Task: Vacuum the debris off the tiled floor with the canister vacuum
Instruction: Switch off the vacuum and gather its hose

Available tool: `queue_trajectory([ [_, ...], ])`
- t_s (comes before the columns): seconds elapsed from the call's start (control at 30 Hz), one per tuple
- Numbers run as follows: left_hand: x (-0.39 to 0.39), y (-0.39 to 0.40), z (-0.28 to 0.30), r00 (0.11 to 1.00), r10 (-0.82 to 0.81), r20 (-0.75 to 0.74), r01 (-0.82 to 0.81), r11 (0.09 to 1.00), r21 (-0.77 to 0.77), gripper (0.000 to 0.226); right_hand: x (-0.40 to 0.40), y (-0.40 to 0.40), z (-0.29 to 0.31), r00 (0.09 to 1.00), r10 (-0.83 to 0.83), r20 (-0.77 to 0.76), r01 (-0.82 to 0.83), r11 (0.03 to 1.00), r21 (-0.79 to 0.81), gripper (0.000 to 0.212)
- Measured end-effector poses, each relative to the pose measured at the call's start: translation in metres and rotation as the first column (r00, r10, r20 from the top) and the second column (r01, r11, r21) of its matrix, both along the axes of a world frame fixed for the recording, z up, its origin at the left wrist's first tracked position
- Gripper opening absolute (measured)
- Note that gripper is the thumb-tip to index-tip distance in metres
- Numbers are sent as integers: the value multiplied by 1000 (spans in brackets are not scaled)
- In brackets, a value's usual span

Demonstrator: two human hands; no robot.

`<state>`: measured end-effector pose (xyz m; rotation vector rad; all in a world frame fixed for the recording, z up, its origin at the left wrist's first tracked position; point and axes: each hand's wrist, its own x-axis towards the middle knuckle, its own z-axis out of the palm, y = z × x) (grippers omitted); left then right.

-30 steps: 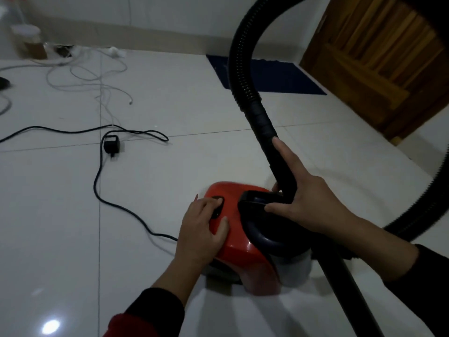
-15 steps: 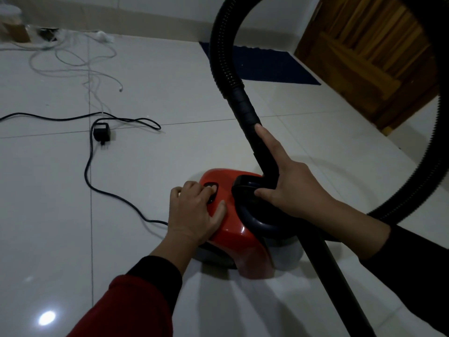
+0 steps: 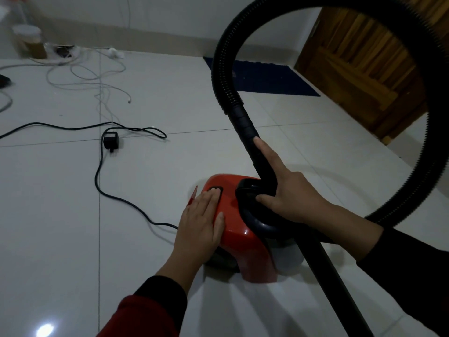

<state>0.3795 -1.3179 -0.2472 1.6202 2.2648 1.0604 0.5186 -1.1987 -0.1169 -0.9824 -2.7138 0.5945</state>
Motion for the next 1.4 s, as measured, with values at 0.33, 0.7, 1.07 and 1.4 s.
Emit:
queue_trajectory([
  [0.33,34,28,35,970,162,181,-176,982,64,58,19,19,16,997,46,-67,-56,987,-152,113],
  [0.7,77,59,68,547,141,825,-268,963,13,53,38,38,13,997,60,-42,-64,993,-101,115],
  [1.07,78,100,77,87,-95,992,-269,956,115,43,41,69,10,974,97,-207,-161,934,-319,109],
  [1.4,56,148,99,28,-2,1000,-278,961,10,42,23,107,23,984,40,-174,-108,908,-405,109],
])
